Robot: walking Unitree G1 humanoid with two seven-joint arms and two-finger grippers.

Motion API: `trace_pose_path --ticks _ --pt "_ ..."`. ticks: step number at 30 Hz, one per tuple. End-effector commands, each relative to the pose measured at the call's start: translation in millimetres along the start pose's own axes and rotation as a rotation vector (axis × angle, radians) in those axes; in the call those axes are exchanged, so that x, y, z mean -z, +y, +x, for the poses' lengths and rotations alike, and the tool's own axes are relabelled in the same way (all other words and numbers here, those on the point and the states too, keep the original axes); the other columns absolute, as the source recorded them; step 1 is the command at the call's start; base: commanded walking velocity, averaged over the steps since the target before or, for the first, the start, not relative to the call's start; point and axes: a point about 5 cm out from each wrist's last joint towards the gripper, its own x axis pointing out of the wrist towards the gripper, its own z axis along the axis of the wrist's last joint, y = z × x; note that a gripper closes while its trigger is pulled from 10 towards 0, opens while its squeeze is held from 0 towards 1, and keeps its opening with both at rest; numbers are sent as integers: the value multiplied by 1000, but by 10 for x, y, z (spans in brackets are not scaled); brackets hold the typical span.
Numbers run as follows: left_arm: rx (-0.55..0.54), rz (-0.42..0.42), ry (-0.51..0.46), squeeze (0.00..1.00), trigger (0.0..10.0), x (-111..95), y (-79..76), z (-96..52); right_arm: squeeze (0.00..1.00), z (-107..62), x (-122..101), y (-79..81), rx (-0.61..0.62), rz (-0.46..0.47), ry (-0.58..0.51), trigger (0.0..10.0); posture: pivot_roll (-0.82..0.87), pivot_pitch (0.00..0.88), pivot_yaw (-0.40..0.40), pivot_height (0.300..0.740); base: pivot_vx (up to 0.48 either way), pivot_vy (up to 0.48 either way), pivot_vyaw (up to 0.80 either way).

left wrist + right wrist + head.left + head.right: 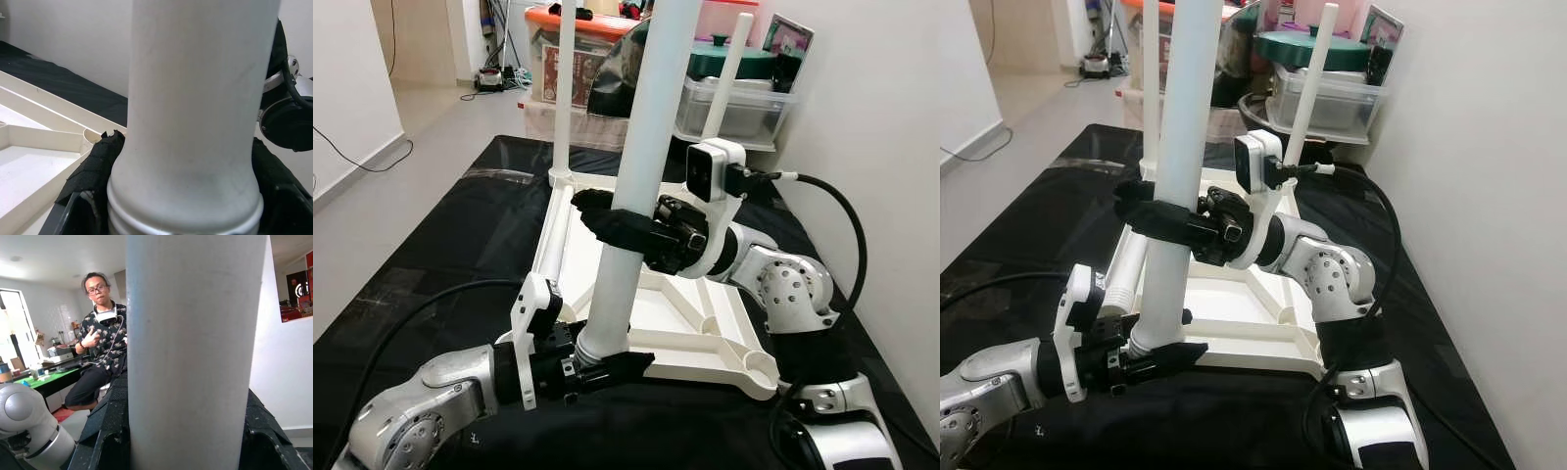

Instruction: Building children table

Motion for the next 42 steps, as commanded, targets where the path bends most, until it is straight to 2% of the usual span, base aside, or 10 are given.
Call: trace_pose_path --ticks 1,4,5,8,9,12,13,14,25,42 --pt "59 -8 15 0 0 31 -76 41 0 21 -95 9 12 -40 -20 0 124 0 -139 740 0 0 0" --pt "58 -2 15 0 0 27 -69 45 0 22 -107 -36 60 -28 -26 0 123 0 -138 740 0 0 0" --pt "57 2 17 0 0 25 -65 48 0 23 -104 -71 94 -18 -17 10000 122 0 -138 740 0 0 0" --pt "50 8 20 0 0 23 -56 54 0 21 -101 -111 134 9 -20 10000 123 0 -139 740 0 0 0" --pt "44 12 21 0 0 20 -49 54 1000 16 -105 -135 163 15 -34 10000 123 0 -138 740 0 0 0" --pt "23 28 25 0 2863 10 -28 49 1000 5 -113 -180 223 11 -57 10000 123 0 -138 740 0 0 0" --pt "-3 45 29 0 10000 -4 0 41 1000 -7 -116 -214 273 2 -65 10000 123 0 -138 740 0 0 0" --pt "-69 79 35 0 10000 -32 75 29 0 -30 -127 -253 341 -21 -80 10000 123 0 -138 740 0 0 0" --pt "-704 291 109 0 10000 -177 733 -152 0 -278 -46 -438 776 19 -175 10000 119 0 -137 740 0 0 0" --pt "-768 387 271 0 10000 46 900 276 0 67 510 -380 815 180 -199 10000 116 0 -131 740 0 0 0"
